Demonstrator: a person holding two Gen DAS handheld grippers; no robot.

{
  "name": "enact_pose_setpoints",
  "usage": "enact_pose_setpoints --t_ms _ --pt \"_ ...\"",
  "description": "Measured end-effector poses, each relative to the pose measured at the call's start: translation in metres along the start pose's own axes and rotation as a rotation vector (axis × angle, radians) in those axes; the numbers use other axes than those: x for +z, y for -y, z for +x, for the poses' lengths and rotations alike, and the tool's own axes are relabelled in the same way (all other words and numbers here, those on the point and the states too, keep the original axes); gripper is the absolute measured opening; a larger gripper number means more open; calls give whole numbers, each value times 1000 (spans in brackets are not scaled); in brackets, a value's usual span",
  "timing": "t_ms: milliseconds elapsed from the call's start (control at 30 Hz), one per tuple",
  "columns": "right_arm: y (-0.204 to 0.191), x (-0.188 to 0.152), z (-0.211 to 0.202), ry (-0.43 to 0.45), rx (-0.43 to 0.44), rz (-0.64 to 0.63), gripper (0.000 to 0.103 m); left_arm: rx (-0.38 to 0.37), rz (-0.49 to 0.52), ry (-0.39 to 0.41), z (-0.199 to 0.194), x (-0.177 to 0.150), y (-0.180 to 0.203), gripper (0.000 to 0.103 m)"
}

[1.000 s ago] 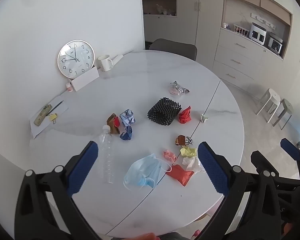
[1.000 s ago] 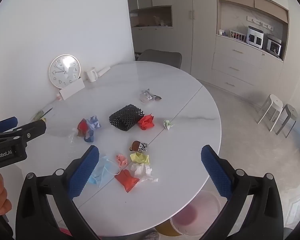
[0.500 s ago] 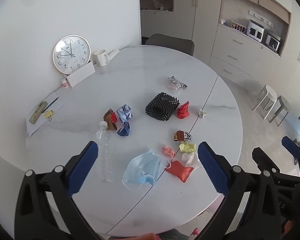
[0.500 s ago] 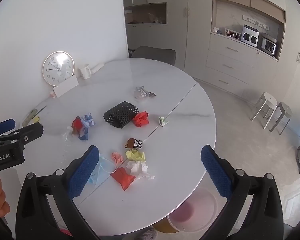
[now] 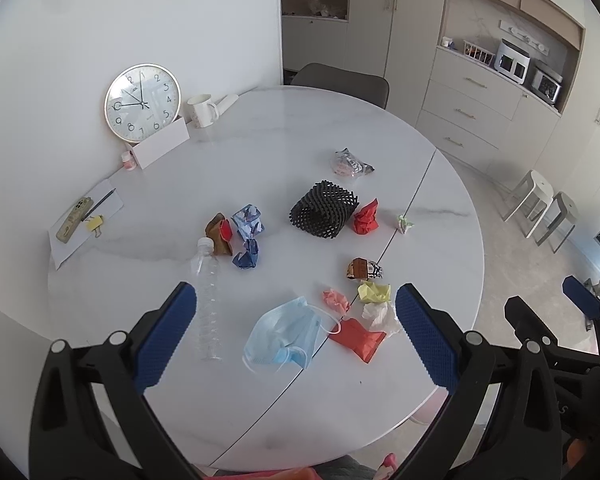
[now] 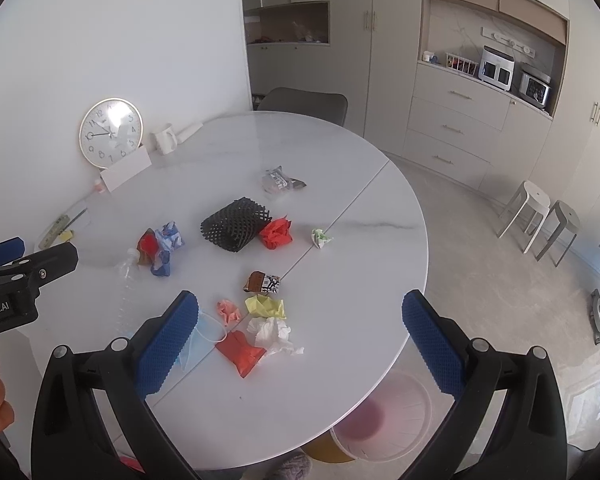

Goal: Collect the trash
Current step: 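Move both grippers over the table toward the bottle and mask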

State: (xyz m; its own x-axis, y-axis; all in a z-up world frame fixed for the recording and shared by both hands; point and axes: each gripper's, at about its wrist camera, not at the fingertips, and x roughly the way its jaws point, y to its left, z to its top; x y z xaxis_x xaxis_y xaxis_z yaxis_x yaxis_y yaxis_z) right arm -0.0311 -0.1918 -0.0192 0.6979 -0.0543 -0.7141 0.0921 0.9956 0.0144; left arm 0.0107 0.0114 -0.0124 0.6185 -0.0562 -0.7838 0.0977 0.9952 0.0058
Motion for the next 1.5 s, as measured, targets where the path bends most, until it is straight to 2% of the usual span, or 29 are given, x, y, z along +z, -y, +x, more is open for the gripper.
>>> enact_pose_setpoints --t_ms 1500 --pt "-7 1 18 -39 -7 6 101 24 -6 -39 18 1 -13 95"
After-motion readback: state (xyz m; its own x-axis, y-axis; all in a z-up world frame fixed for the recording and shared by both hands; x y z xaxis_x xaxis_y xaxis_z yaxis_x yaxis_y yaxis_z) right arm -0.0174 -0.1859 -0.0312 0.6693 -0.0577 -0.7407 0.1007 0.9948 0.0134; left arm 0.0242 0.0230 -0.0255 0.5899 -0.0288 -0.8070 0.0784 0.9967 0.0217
